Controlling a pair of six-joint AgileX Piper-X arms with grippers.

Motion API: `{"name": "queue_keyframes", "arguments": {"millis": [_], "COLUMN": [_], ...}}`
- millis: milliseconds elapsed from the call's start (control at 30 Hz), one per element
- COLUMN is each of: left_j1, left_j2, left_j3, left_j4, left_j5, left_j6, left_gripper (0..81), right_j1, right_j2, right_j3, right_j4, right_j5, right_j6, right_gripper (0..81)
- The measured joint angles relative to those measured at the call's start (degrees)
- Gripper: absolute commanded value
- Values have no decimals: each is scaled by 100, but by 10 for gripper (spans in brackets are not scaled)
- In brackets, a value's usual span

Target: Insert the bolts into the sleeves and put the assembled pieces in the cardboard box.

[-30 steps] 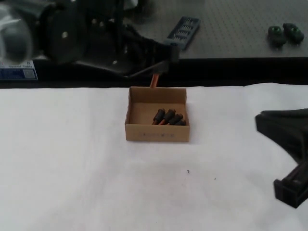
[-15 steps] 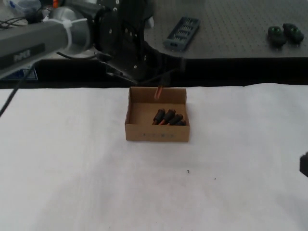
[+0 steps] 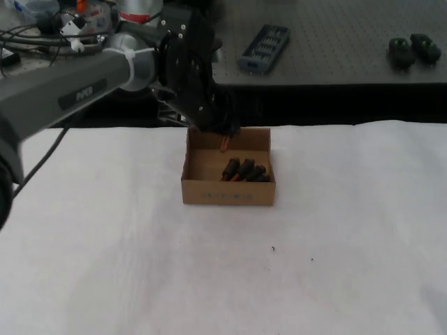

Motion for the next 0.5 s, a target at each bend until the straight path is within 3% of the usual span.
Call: {"name": "queue_keyframes", "arguments": {"millis": [500], "left_j1": [31], "left_j2": [715], "left_j3": [-150], "left_j4": [110], "left_j5": [-559], "left_j6": [0], "left_gripper": [6], "right_j1": [0], "right_j2": [0], "right_j3": [0], "right_j4": [17], "right_j5": [0], "right_j6": [0], "right_gripper": [32]}}
